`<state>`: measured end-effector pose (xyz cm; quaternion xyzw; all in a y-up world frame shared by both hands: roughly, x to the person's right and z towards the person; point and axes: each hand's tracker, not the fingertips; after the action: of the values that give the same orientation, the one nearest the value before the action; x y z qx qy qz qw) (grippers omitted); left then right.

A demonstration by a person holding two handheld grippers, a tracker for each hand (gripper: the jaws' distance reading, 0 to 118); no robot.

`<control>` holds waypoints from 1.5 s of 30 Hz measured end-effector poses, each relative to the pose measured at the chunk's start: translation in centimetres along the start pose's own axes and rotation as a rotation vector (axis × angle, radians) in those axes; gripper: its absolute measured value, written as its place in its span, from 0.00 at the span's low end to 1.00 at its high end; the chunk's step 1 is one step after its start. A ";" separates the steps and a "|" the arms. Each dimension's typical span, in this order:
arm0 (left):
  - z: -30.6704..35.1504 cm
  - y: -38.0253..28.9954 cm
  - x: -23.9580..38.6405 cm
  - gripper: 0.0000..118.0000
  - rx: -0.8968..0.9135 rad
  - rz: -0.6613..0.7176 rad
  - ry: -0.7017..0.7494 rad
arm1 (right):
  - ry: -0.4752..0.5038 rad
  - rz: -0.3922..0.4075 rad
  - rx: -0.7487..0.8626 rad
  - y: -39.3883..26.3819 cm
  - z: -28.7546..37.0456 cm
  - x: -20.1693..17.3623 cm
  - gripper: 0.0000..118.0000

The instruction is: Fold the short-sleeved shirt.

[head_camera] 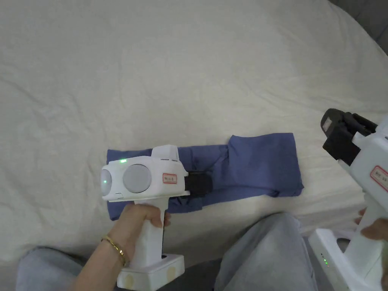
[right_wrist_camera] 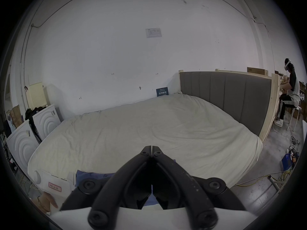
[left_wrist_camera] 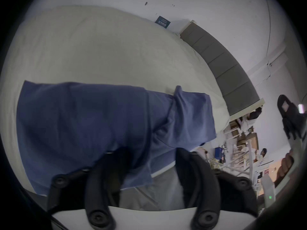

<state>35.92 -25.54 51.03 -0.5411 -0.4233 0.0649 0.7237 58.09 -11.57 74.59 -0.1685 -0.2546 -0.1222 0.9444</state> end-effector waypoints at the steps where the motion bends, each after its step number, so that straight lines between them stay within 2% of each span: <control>1: 1.0 0.1 0.1 0.60 0.057 -0.007 -0.034 | 0.000 0.000 -0.002 -0.1 0.0 -0.2 0.01; 5: 5.4 1.3 0.3 0.62 0.279 -0.016 -0.003 | 0.008 -0.005 -0.006 -0.1 0.4 -1.2 0.01; 7: 7.1 1.6 0.8 0.61 0.382 -0.044 0.146 | 0.017 -0.008 -0.005 -0.2 0.6 -1.7 0.01; 8: 7.2 1.6 1.0 0.57 0.393 -0.071 0.221 | 0.021 -0.008 -0.005 -0.3 0.6 -1.8 0.01; 10: 6.6 1.1 1.4 0.21 0.363 -0.162 0.347 | 0.031 -0.012 -0.006 -0.3 0.9 -2.3 0.01; 11: 6.0 0.6 1.6 0.08 0.349 -0.178 0.364 | 0.037 -0.013 -0.008 -0.4 0.9 -2.5 0.01; 12: 5.3 0.0 1.7 0.04 0.323 -0.177 0.349 | 0.041 -0.016 -0.010 -0.5 1.0 -2.6 0.01; 16: 1.3 -2.3 2.2 0.01 0.169 -0.137 0.263 | 0.049 -0.027 -0.017 -0.7 1.2 -2.8 0.01; 19: -1.6 -3.8 3.5 0.01 0.109 -0.191 0.266 | 0.050 -0.030 -0.019 -0.6 1.4 -2.5 0.01; 23: -3.5 -3.9 4.6 0.01 0.079 -0.187 0.244 | 0.040 -0.031 -0.020 -0.6 2.0 -2.2 0.01; 25: -3.1 -3.1 5.0 0.01 0.079 -0.129 0.115 | 0.036 -0.035 -0.020 -0.5 2.1 -1.9 0.01; 27: -1.5 -2.3 5.3 0.02 0.155 -0.107 0.045 | 0.030 -0.040 -0.021 -0.5 2.2 -1.8 0.01; 29: 0.6 -1.1 5.4 0.09 0.259 -0.109 0.026 | 0.027 -0.040 -0.023 -0.5 2.0 -1.3 0.01; 31: 3.2 0.3 4.5 0.39 0.333 -0.093 -0.002 | 0.028 -0.038 -0.023 -0.4 1.9 -1.3 0.01; 33: 5.6 1.5 2.8 0.50 0.370 -0.067 -0.025 | 0.034 -0.031 -0.024 -0.4 1.7 -1.4 0.01; 35: 8.0 2.7 0.1 0.72 0.375 -0.044 -0.026 | 0.041 -0.022 -0.022 -0.2 1.4 -1.7 0.01; 36: 8.8 2.9 -0.9 0.90 0.382 -0.039 -0.025 | 0.045 -0.020 -0.022 -0.2 1.3 -1.8 0.01; 37: 9.8 3.1 -2.2 1.00 0.395 -0.033 -0.020 | 0.050 -0.019 -0.022 -0.3 1.0 -1.8 0.01; 39: 11.6 3.2 -5.0 1.00 0.448 0.002 0.000 | 0.057 -0.017 -0.019 -0.1 0.7 -2.1 0.01; 42: 12.9 3.0 -9.8 1.00 0.427 0.099 0.048 | 0.063 -0.004 -0.009 0.3 0.4 -3.1 0.01; 45: 12.9 1.6 -13.9 1.00 0.373 0.230 -0.025 | 0.068 0.028 -0.002 0.8 0.2 -4.0 0.01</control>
<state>18.88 -23.20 42.84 -0.4417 -0.3484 0.2310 0.7938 54.89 -10.13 72.46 -0.1689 -0.2200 -0.1147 0.9539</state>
